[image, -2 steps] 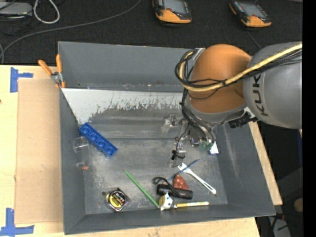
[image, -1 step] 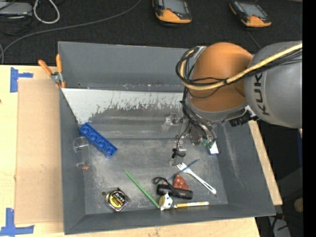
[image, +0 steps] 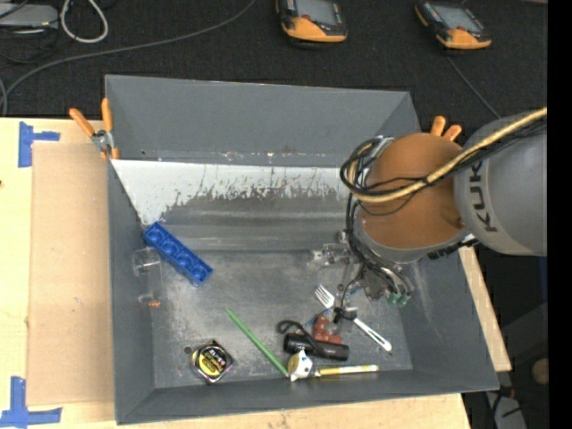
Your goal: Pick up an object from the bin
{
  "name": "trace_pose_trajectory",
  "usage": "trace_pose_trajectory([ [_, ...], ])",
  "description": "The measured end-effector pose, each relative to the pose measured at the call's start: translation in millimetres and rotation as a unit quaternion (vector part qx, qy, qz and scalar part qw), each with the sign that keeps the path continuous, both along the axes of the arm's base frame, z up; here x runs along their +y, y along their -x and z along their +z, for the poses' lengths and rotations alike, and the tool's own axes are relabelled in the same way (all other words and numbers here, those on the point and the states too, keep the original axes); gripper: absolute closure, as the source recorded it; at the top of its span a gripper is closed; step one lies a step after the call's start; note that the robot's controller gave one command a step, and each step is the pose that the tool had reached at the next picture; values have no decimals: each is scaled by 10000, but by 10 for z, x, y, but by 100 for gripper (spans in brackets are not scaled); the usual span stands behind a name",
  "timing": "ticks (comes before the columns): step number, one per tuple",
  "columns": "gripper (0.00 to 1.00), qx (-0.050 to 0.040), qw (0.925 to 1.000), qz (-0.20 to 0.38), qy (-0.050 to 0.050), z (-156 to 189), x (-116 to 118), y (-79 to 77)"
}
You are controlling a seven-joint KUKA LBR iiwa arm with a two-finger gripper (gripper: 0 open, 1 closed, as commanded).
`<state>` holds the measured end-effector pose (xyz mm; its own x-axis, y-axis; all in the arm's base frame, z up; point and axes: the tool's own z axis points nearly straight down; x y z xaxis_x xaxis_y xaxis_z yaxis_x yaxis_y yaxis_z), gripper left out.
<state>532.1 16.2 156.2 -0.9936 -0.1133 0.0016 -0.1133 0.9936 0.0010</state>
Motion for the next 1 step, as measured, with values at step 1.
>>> trace_pose_trajectory([
  [1, 0, -4, 9918, -1281, -11, -70, -263, 222],
])
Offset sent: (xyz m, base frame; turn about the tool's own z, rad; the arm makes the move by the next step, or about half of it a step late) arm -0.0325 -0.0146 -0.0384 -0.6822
